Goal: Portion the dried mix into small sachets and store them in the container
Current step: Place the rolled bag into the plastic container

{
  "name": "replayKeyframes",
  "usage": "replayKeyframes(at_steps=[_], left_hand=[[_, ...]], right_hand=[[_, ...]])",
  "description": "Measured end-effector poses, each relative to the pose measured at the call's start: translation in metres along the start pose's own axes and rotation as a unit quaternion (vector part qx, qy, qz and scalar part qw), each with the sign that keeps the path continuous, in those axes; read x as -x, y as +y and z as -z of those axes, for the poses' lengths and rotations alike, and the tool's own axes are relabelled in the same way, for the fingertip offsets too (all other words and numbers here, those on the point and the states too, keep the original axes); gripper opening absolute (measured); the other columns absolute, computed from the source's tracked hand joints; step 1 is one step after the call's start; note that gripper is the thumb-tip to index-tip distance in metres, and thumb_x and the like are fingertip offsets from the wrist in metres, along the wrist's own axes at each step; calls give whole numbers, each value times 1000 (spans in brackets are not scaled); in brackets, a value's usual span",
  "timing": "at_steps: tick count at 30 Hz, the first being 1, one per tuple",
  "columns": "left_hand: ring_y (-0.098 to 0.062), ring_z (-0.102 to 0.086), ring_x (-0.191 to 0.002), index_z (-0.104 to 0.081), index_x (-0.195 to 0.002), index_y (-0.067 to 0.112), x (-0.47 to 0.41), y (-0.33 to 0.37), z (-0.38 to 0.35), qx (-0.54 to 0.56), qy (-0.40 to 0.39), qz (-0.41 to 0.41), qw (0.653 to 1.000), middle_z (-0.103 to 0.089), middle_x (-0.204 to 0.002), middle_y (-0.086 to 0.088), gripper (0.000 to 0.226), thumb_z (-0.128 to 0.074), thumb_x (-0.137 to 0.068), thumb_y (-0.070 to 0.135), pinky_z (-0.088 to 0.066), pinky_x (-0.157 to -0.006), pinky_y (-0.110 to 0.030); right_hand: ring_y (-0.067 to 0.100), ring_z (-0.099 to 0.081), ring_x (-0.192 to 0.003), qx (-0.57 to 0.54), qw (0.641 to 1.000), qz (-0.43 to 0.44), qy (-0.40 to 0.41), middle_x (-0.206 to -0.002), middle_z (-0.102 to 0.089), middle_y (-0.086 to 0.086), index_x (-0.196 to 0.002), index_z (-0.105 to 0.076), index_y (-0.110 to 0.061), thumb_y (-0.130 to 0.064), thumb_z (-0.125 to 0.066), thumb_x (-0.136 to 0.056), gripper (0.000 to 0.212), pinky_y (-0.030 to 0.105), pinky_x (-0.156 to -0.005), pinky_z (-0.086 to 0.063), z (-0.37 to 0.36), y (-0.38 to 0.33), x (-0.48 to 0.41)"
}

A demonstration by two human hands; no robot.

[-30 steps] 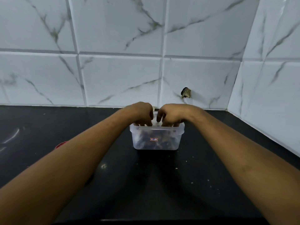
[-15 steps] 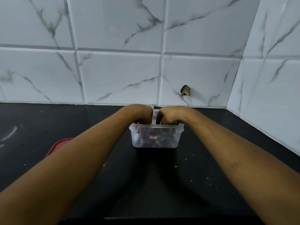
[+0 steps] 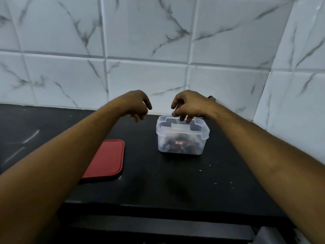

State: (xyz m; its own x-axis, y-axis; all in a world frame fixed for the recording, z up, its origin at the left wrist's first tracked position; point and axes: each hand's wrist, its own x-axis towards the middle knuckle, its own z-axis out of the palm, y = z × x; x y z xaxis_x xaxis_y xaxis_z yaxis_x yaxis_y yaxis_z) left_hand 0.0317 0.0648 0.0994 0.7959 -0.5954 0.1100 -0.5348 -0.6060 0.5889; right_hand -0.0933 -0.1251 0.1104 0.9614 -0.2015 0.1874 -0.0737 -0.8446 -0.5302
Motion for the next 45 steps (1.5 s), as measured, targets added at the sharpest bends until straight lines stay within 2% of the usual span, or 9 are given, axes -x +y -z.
replayKeyframes(at_steps=[8,13,20,24,31,33,38,42,45], left_hand=[[-27,-75,-73,-70,-109,2,61,-98,32,6,13,114,993,-73,-91,-20,21,-58,-94,-5,-57,-49,-32],[-38,-75,-78,-70,-108,-4,87,-153,31,-26,21,190,981,-74,-93,-24,18,-60,-93,0,-63,-66,-44],[-18,-48,-48,-58,-79,3,96,-178,16,0,-20,258,966,-52,-61,-11,18,-66,-94,10,-52,-47,-27],[-14,-43,-35,-54,-73,3,96,-179,21,95,12,257,962,-48,-50,-7,23,-60,-95,3,-39,-40,-21],[-17,-55,-65,-61,-87,14,80,-118,52,301,137,153,931,-58,-77,-4,17,-55,-103,12,-51,-66,-30],[-20,-62,-71,-61,-104,16,70,-90,65,350,163,108,916,-61,-87,-6,12,-49,-107,16,-55,-68,-33],[-30,-75,-100,-50,-142,24,40,-32,73,429,117,18,895,-68,-120,-11,44,-44,-107,51,-63,-72,-41],[-30,-74,-107,-61,-128,14,11,7,50,484,55,11,873,-71,-118,-10,68,-48,-96,73,-63,-80,-46],[-22,-65,-112,-66,-109,20,-8,22,13,436,24,28,899,-69,-119,-2,58,-60,-88,73,-53,-90,-44]], right_hand=[[21,-70,-61,-36,992,36,-116,-84,-73,12,-106,-71,-2,-12,-75,-94,16,29,-47,-53,-98,-67,-5],[23,-70,-57,-1,981,-42,-190,-77,-67,15,-96,-66,6,-25,-74,-97,32,31,-47,-56,-163,-81,-13],[20,-66,-56,39,985,-78,-149,-76,-66,11,-83,-57,-6,-29,-72,-96,31,26,-44,-49,-193,-84,-14],[17,-65,-55,-65,983,-101,-140,-77,-66,10,-93,-64,-3,-17,-69,-98,16,25,-43,-48,-188,-79,-15],[21,-70,-62,-181,983,-20,2,-81,-76,18,-82,-66,-7,-10,-71,-94,13,25,-42,-46,-116,-91,-26],[21,-70,-61,-179,981,26,70,-79,-75,17,-89,-65,-10,-9,-72,-92,8,26,-44,-46,-83,-94,-28],[13,-68,-74,-90,964,152,200,-81,-74,2,-109,-72,-15,-19,-78,-89,21,27,-67,-51,-6,-78,-14],[10,-68,-81,0,965,180,191,-83,-71,-9,-106,-74,-29,-22,-77,-89,19,29,-78,-53,23,-49,8],[12,-67,-84,58,971,171,157,-88,-70,-10,-105,-75,-33,-23,-80,-87,21,37,-82,-56,23,-17,19]])
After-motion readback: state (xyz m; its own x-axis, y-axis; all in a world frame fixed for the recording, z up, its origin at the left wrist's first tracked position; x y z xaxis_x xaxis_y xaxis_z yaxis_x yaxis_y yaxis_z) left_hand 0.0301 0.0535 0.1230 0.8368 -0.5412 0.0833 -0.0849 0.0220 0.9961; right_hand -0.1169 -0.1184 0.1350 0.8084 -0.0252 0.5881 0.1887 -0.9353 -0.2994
